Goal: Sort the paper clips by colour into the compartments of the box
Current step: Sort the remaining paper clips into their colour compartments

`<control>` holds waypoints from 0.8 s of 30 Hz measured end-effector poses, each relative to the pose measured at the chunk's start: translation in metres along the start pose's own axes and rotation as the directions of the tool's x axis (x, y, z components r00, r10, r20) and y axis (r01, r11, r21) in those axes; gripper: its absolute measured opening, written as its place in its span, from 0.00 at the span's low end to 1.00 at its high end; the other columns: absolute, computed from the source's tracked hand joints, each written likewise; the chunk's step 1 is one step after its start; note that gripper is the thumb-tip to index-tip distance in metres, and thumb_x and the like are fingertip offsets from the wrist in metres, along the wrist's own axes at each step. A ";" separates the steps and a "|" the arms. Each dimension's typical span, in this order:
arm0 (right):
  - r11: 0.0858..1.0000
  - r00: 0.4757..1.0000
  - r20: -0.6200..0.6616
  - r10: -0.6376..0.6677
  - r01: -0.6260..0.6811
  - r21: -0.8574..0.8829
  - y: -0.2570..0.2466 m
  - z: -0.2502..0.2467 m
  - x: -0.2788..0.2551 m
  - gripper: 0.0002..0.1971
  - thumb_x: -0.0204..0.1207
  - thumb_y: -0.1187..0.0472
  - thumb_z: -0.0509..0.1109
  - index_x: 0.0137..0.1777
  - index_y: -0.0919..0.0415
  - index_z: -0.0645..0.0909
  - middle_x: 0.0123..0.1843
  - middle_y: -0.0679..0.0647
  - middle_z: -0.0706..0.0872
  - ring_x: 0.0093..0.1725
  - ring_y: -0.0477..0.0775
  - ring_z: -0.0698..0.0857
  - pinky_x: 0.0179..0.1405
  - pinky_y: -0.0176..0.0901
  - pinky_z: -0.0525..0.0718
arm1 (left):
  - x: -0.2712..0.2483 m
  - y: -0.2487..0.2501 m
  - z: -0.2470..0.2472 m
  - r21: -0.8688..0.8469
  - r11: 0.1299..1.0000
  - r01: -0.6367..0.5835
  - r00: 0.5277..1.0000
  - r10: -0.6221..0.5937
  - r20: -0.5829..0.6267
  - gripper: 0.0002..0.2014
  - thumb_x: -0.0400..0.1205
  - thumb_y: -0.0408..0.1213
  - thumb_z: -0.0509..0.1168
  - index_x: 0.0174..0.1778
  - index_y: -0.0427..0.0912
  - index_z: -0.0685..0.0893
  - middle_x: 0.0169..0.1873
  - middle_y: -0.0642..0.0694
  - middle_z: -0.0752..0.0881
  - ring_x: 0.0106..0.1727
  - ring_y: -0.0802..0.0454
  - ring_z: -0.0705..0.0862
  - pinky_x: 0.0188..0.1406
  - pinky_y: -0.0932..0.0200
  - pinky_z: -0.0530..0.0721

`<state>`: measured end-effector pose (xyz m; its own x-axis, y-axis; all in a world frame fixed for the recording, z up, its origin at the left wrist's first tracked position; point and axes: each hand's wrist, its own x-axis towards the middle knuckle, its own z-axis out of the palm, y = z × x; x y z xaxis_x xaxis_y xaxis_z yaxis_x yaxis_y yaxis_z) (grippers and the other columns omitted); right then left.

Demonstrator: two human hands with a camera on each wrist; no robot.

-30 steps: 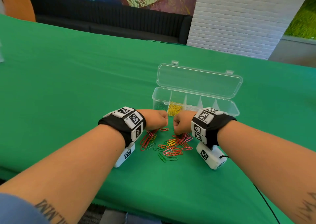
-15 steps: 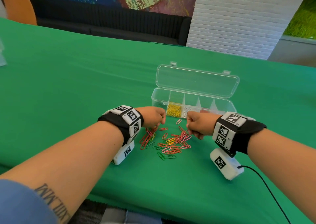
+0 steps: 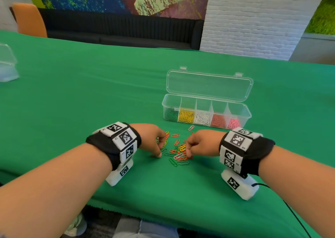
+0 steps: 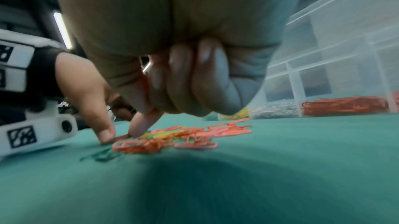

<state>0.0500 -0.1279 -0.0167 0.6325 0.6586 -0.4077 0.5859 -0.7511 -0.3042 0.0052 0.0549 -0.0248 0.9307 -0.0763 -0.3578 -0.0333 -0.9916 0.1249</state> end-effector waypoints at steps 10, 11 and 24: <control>0.986 0.993 -0.120 -0.015 -0.005 -0.169 0.001 0.007 0.004 0.10 0.75 0.61 0.64 0.53 0.54 0.82 0.34 0.40 0.73 0.41 0.48 0.76 0.41 0.34 0.71 | -0.007 -0.026 0.002 -0.015 0.998 0.067 0.996 -0.068 -0.065 0.07 0.76 0.46 0.70 0.48 0.55 0.81 0.35 0.55 0.75 0.40 0.52 0.77 0.38 0.61 0.71; 0.984 0.991 -0.135 -0.010 -0.014 -0.175 0.002 0.007 0.004 0.10 0.76 0.61 0.64 0.55 0.53 0.82 0.36 0.42 0.74 0.43 0.49 0.75 0.43 0.34 0.70 | -0.007 -0.026 0.002 -0.011 0.998 0.067 0.994 -0.068 -0.084 0.06 0.77 0.45 0.69 0.49 0.54 0.81 0.34 0.56 0.74 0.40 0.53 0.76 0.36 0.62 0.70; 0.967 0.983 -0.156 -0.092 0.051 -0.248 0.001 0.010 0.003 0.17 0.77 0.54 0.66 0.67 0.44 0.76 0.32 0.39 0.66 0.45 0.49 0.74 0.44 0.36 0.68 | 0.001 -0.018 0.001 0.053 0.993 0.104 0.990 -0.098 -0.105 0.06 0.79 0.47 0.67 0.46 0.50 0.80 0.42 0.52 0.78 0.43 0.51 0.76 0.39 0.61 0.70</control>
<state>0.0478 -0.1273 -0.0268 0.6477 0.7237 -0.2384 0.7244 -0.6818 -0.1016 0.0061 0.0728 -0.0286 0.9625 0.0326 -0.2691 0.0444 -0.9983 0.0378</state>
